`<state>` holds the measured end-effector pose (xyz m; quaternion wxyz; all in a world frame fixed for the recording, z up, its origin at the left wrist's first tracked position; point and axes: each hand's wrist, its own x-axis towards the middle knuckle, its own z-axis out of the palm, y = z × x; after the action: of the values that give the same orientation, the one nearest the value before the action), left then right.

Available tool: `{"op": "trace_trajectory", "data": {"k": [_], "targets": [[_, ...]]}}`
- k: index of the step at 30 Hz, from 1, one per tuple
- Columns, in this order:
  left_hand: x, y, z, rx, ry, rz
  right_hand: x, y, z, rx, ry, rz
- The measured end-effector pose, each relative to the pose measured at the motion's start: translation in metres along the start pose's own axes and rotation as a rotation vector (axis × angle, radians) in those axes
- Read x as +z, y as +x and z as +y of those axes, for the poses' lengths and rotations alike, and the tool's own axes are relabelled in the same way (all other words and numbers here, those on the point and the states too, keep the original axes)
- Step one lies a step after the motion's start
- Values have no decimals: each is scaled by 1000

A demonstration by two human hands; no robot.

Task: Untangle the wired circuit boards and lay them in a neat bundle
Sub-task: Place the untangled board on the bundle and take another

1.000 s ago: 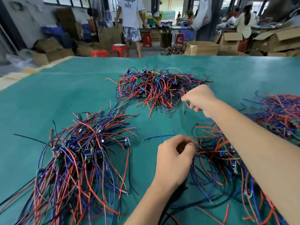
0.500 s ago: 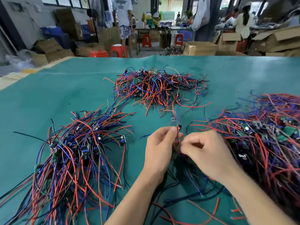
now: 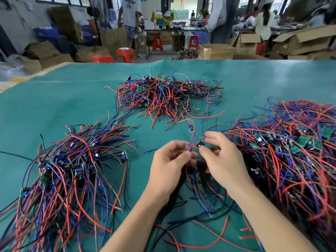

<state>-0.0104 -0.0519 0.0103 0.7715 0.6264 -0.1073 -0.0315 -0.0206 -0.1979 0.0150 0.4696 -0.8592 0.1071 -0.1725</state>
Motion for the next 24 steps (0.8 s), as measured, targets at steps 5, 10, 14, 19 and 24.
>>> {"op": "trace_trajectory", "data": {"k": [5,10,14,19,24], "targets": [[0,-2,3,0,20,-26,1,1,-1,38,89,-54],[1,-1,0,-19,0,55,0,0,-1,65,283,98],[2,-1,-3,44,123,185,-9,0,-11,-5,469,138],[2,-3,-1,77,268,113,-15,-5,-23,-153,377,155],[4,-5,2,94,232,-8,-4,-15,-22,-187,292,81]]}}
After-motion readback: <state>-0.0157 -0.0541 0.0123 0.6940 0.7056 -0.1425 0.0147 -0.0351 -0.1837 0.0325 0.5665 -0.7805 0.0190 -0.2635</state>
